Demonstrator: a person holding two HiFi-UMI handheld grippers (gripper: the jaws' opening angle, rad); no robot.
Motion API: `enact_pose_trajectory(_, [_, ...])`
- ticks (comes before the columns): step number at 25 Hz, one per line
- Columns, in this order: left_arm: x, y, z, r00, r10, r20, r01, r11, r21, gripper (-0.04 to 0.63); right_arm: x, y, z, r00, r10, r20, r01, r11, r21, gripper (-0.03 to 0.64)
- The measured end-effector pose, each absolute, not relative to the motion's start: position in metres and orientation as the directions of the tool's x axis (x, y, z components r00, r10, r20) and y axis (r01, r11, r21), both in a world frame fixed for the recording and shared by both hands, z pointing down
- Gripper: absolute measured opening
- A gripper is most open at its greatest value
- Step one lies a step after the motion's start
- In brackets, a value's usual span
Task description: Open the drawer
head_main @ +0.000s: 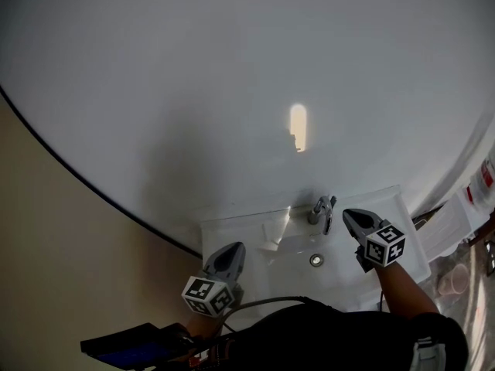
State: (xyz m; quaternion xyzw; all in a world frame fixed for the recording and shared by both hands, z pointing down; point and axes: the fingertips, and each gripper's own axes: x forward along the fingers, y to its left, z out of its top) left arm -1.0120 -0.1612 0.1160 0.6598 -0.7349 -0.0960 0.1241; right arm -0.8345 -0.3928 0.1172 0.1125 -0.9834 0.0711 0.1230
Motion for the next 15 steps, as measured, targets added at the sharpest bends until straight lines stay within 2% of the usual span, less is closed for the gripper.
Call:
enact_pose_trajectory(11, [-0.961,-0.184,0.109,-0.268,-0.963,0.018,-0.918,0.261,0.298,-0.009,-0.806,-0.435,0.132,-0.965,-0.053,0.259,-0.098,0.981,-0.165,0.002])
enact_pose_trajectory(15, [-0.954,-0.181,0.094,-0.281,-0.96,0.007,-0.925,0.273,0.265,-0.009,-0.804,-0.442,0.136,-0.966,-0.041,0.257,-0.09,0.979,-0.183,0.0])
